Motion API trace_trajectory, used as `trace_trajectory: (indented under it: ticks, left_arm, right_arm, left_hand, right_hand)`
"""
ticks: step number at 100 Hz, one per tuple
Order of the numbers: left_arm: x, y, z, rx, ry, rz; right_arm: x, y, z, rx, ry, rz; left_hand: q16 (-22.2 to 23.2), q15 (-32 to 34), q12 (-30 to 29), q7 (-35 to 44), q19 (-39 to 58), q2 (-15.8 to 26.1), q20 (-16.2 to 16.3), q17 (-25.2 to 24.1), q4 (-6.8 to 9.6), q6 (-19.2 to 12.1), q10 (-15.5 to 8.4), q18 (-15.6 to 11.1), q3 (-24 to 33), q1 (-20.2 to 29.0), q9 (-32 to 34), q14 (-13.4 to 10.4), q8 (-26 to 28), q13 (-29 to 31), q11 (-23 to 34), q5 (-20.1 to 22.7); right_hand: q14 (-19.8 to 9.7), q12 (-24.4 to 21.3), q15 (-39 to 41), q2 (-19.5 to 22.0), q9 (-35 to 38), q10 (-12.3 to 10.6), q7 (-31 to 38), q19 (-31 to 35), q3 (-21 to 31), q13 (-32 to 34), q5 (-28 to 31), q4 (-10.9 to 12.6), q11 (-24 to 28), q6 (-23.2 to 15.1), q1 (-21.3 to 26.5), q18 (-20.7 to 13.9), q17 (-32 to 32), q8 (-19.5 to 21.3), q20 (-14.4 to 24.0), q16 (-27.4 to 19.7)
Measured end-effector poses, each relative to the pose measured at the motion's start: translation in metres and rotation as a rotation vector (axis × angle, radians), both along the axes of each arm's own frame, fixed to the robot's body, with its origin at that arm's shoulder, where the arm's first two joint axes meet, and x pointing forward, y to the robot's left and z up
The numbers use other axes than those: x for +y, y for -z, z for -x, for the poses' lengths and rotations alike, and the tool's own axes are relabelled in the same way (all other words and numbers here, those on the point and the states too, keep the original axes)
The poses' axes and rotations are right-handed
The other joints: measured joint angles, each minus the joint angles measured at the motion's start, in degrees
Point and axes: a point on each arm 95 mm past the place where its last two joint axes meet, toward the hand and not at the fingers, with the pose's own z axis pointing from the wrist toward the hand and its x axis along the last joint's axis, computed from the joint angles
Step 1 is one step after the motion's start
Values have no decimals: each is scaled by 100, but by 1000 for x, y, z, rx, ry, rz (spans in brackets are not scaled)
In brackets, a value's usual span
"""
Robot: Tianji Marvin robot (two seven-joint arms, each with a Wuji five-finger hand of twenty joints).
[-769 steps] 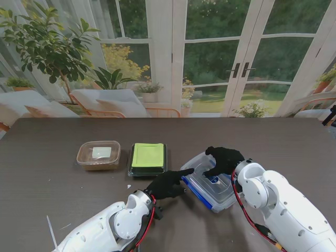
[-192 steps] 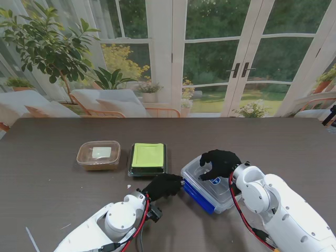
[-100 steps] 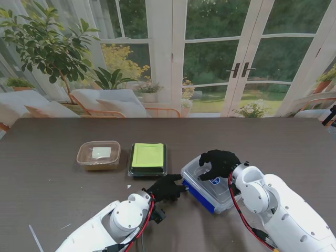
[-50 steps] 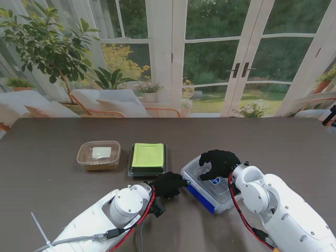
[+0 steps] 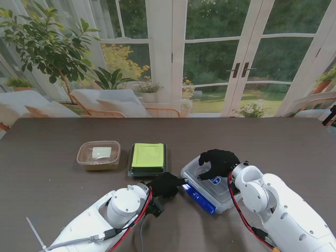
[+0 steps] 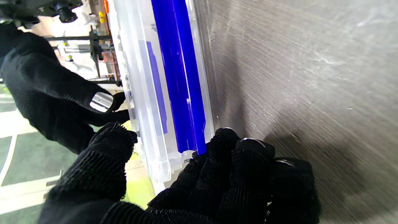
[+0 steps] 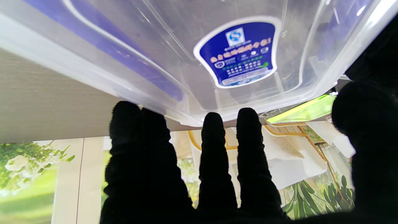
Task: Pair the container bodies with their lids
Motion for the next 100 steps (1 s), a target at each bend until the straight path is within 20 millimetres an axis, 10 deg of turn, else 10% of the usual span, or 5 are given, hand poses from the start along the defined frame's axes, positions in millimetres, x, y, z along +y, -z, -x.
trace_trajectory:
  ticks: [41, 52, 100]
  left_arm:
    - [7, 1, 8, 43, -64, 107]
    - [3, 1, 13, 58, -30, 128]
    - [-3, 3, 25, -85, -22, 18]
  right_arm:
    - [1, 0, -1, 1, 1, 3]
    - [2, 0, -1, 2, 0, 3]
    - [2, -1, -2, 8, -1, 3]
  left_hand:
    - [-446, -1905, -1622, 239, -604, 0, -174, -1273, 0, -101, 254, -20, 297, 9, -361, 446, 558, -1157, -1726, 422]
    - [-508, -2100, -1708, 1283, -680, 5, -229, -1347, 0, -587, 244, -29, 384, 16, -361, 464, 624, -1168, -1800, 1367]
    - [-669, -1912, -1711, 1325, -534, -420, -356, -468, 0, -664, -20, 323, 1515, -8, 187, 441, 484, -223, -1281, 348]
  right_hand:
    - [9, 21, 1, 0, 0, -23, 0, -2, 0, 0, 0, 0, 119, 11, 0, 11, -6, 0, 0, 0]
    - [9, 24, 1, 0, -1, -24, 0, -3, 0, 0, 0, 0, 126, 15, 0, 12, -6, 0, 0, 0]
    - [14, 30, 1, 0, -9, -25, 0, -4, 0, -1, -3, 0, 130, 24, 0, 12, -7, 0, 0, 0]
